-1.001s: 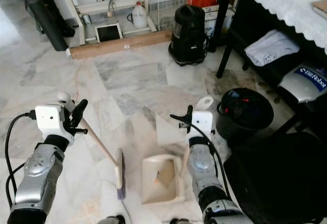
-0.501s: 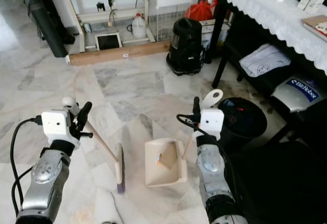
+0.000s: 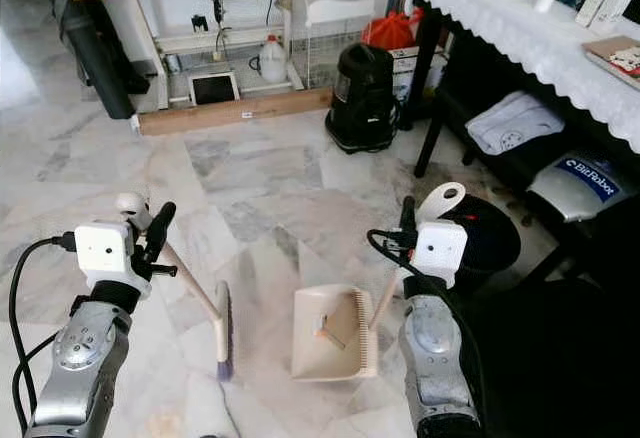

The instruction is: Sweep floor

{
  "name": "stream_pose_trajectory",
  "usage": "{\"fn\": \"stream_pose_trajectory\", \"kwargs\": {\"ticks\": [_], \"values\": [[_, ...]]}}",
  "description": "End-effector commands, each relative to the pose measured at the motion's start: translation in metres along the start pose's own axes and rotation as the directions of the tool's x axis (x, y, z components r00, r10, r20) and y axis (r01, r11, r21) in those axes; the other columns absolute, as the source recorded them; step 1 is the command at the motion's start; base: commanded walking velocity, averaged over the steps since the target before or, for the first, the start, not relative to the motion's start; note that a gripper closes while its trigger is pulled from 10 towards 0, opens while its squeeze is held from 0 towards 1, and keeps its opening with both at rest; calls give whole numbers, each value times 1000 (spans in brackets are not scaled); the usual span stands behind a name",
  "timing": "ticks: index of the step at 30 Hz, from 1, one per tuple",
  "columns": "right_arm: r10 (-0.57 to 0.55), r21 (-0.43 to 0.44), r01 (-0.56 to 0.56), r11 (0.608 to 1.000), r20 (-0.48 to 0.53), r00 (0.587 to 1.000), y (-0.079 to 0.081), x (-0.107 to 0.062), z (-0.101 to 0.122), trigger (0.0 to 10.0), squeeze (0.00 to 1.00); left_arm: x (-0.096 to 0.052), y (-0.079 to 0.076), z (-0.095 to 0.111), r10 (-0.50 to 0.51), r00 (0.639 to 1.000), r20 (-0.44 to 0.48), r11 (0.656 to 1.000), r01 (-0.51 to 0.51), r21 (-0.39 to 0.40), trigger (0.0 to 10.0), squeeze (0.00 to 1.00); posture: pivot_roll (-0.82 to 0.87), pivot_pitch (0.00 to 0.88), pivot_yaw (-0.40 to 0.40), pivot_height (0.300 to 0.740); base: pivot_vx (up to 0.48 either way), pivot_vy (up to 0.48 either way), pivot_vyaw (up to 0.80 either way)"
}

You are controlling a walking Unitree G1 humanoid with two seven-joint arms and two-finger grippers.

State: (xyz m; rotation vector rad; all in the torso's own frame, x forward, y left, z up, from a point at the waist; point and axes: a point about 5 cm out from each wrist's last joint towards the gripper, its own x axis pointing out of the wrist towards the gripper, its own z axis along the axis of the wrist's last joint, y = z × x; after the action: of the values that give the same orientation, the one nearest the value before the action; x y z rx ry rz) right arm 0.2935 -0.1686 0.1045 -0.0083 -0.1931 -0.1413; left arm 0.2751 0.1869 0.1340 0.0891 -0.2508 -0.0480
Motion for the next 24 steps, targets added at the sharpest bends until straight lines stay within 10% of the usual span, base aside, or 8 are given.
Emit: {"fn": "stream_pose_trajectory", "kwargs": {"ticks": [1, 24], "values": [[-10, 25, 9, 1000, 48, 999, 1, 3, 12, 10000, 0, 2, 3, 12, 12, 999, 48, 1000, -13, 15, 10000, 0, 125, 108, -5, 740, 0, 0, 800], [26, 73, -25, 997, -11, 1000, 11, 2, 22, 10000, 0, -5, 1, 8, 24, 1000, -7, 999, -24, 31, 10000, 0, 141, 157, -6, 740, 0, 0, 800]]}}
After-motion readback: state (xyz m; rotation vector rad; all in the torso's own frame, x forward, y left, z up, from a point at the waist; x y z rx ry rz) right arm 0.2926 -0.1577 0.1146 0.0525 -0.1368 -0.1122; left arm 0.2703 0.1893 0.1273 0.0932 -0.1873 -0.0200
